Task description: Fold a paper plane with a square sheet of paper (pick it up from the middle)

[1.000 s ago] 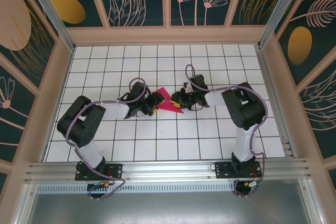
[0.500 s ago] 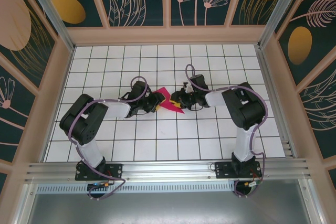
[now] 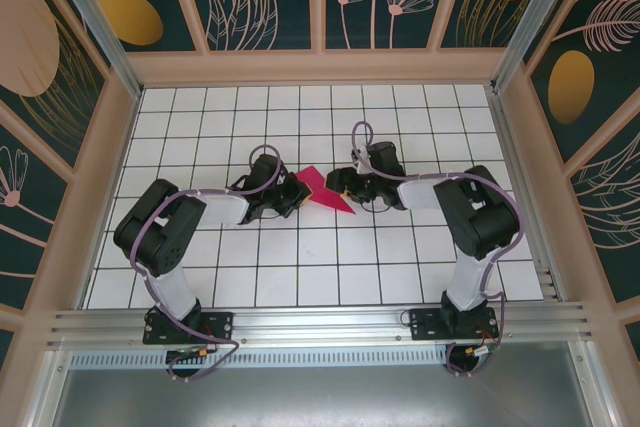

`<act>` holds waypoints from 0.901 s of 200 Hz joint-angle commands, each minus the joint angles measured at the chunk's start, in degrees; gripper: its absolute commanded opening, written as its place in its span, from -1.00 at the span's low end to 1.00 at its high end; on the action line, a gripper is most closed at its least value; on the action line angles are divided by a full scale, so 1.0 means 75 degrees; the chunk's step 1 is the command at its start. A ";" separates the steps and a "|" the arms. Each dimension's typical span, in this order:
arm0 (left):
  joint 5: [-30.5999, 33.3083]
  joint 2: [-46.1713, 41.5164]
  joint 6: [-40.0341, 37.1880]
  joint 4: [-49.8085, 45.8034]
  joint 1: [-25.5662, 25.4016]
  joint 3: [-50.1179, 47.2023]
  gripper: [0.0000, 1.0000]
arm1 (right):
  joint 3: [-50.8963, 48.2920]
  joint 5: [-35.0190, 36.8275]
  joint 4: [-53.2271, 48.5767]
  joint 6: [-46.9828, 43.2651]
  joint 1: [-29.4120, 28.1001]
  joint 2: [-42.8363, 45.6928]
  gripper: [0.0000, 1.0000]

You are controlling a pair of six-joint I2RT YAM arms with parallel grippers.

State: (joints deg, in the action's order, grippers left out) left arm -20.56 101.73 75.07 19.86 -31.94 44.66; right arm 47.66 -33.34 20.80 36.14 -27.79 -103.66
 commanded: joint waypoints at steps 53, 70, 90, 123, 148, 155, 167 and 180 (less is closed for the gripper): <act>-0.0188 -0.0426 -0.0701 -0.1415 0.0008 0.0549 -0.94 | -0.0489 0.1511 0.0543 -0.4410 -0.0431 0.0990 0.13; -0.0402 -0.0424 -0.0844 -0.1461 0.0083 0.0505 -0.94 | -0.0895 0.1485 0.1067 -0.5452 -0.0872 0.1116 0.18; -0.0739 -0.0424 -0.1016 -0.1535 0.0267 0.0393 -0.95 | -0.1268 0.1588 0.1618 -0.5996 -0.1217 0.1309 0.20; -0.1073 -0.0685 -0.1175 -0.1734 0.0493 0.0352 -0.95 | -0.1403 0.1877 0.1854 -0.6396 -0.1585 0.1243 0.21; -0.1255 -0.0699 -0.1162 -0.1761 0.0587 0.0376 -0.95 | -0.1491 0.2439 0.1914 -0.6885 -0.1956 0.1138 0.18; -0.1264 -0.0697 -0.1143 -0.1790 0.0603 0.0390 -0.95 | -0.1473 0.2535 0.1941 -0.6992 -0.2049 0.1111 0.18; -0.1285 -0.0642 -0.1128 -0.1844 0.0612 0.0453 -0.95 | -0.1436 0.2641 0.1999 -0.7128 -0.2189 0.1045 0.14; -0.1302 -0.0587 -0.1094 -0.1879 0.0609 0.0534 -0.95 | -0.1380 0.2863 0.2101 -0.7259 -0.2329 0.0921 0.11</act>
State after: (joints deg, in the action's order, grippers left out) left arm -28.51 97.76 67.68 8.19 -27.68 47.66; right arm 37.43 -15.62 32.82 -13.56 -43.59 -95.83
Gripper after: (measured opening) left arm 0.067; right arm 0.564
